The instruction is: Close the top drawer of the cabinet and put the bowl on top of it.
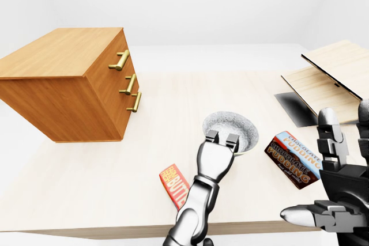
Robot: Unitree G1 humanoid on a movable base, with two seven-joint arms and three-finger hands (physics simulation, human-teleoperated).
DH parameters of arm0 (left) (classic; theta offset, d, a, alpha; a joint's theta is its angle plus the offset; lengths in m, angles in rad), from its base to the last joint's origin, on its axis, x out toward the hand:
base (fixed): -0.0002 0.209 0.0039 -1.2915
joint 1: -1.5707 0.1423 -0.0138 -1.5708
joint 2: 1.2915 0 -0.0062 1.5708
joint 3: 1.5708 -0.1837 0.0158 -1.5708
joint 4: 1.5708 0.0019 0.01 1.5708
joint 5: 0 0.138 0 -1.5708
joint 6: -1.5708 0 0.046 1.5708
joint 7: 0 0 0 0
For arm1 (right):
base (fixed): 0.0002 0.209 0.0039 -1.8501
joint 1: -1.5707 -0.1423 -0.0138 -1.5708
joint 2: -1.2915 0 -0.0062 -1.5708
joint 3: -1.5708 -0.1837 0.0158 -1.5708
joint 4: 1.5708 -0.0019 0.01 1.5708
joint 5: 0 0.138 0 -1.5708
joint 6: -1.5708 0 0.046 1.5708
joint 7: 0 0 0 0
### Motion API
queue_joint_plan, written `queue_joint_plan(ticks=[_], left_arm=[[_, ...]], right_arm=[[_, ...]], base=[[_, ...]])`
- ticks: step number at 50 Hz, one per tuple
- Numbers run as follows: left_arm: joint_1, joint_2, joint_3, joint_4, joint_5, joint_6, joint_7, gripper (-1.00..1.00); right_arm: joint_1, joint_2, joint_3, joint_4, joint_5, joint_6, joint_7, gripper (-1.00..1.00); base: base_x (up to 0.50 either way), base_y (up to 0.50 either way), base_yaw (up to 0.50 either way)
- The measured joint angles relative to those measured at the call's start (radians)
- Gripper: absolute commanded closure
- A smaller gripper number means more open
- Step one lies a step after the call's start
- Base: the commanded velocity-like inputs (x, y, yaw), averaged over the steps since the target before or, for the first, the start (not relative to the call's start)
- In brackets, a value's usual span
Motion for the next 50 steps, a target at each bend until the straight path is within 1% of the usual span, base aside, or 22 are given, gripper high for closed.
queue_joint_plan(ticks=[10,16,25,31,39,50], left_arm=[[0.014,0.019,-0.012,-0.147,0.026,0.000,-0.090,1.00],[0.019,0.027,-0.017,-0.251,0.051,0.000,-0.167,1.00],[0.009,0.026,-0.006,-0.426,0.094,0.000,-0.327,1.00],[-0.013,0.015,0.017,-0.511,0.111,0.000,-0.421,1.00],[-0.067,-0.007,0.069,-0.577,0.129,0.000,-0.513,1.00],[-0.144,-0.032,0.141,-0.660,0.132,0.000,-0.641,1.00]], right_arm=[[0.005,-0.003,0.020,0.005,-0.014,0.000,-0.005,-1.00],[0.005,-0.007,0.028,0.010,-0.018,0.000,-0.010,-1.00],[0.005,-0.010,0.029,0.013,-0.017,0.000,-0.011,-1.00],[0.007,-0.011,0.034,0.016,-0.021,0.000,-0.011,-1.00],[0.012,-0.008,0.039,0.016,-0.024,0.000,-0.007,-1.00],[0.024,-0.006,0.068,0.025,-0.046,0.000,-0.006,-1.00]], base=[[0.00,0.00,0.00],[0.00,0.00,0.00],[0.00,0.00,0.00],[0.00,0.00,0.00],[0.00,0.00,0.00],[0.00,0.00,0.00]])
